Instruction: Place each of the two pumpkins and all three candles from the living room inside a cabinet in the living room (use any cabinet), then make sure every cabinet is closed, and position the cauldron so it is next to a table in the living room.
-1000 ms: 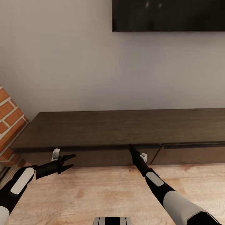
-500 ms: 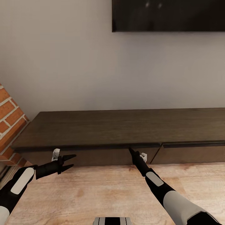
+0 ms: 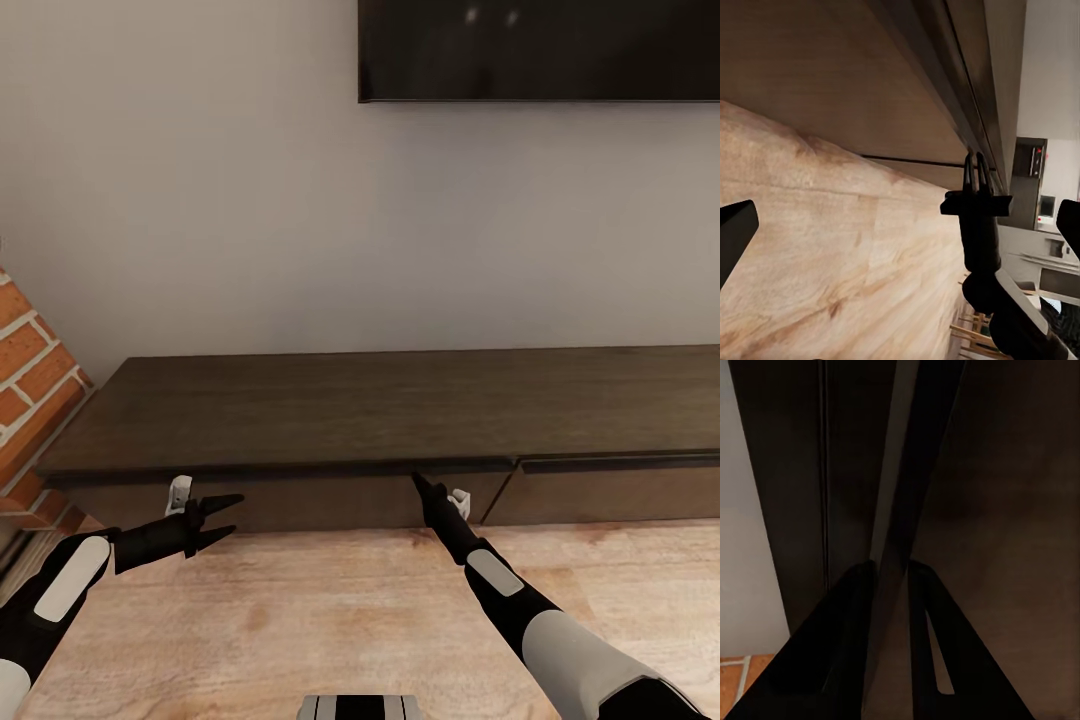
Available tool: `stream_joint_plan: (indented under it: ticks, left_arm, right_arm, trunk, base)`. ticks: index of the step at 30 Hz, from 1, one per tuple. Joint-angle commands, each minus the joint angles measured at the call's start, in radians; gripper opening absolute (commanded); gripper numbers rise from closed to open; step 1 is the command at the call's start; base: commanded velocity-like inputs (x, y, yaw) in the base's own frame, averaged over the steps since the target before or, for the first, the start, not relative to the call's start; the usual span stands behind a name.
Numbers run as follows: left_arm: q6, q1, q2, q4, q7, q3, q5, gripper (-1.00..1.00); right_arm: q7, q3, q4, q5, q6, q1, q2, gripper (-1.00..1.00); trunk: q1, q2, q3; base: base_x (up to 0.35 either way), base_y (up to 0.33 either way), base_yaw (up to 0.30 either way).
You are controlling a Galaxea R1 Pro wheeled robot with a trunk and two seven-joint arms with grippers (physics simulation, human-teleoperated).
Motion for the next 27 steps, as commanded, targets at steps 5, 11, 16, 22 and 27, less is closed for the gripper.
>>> stream_joint_plan:
  ticks: [5, 11, 16, 22, 27]
  left_arm:
    - [0.002, -0.001, 0.001, 0.000, -0.004, -0.002, 0.000, 1.00]
    - [0.002, -0.001, 0.001, 0.000, -0.004, -0.002, -0.001, 1.00]
    - [0.001, -0.001, 0.001, 0.000, -0.004, -0.002, -0.001, 1.00]
    - [0.001, -0.001, 0.001, 0.001, -0.004, -0.002, -0.001, 1.00]
    - [0.001, -0.001, 0.001, 0.002, -0.004, -0.002, -0.001, 1.00]
  right_arm:
    - [0.008, 0.000, 0.001, -0.016, 0.009, -0.001, 0.000, -1.00]
    - [0.008, -0.001, 0.001, -0.016, 0.007, -0.001, 0.000, -1.00]
    - [0.004, -0.002, 0.003, -0.016, 0.006, -0.001, 0.000, -1.00]
    - [0.001, -0.005, 0.004, -0.016, 0.005, -0.001, 0.001, -1.00]
    - [-0.001, -0.007, 0.002, -0.016, -0.004, -0.001, 0.000, -1.00]
  trunk:
    - [0.000, 0.000, -0.001]
    - [0.000, 0.000, -0.001]
    - [0.000, 0.000, -0.001]
    - [0.000, 0.000, -0.001]
    - [0.000, 0.000, -0.001]
  base:
    - [0.000, 0.000, 0.000]
    - [0.000, 0.000, 0.000]
    - [0.000, 0.000, 0.000]
    - [0.000, 0.000, 0.000]
    - [-0.066, 0.000, 0.000]
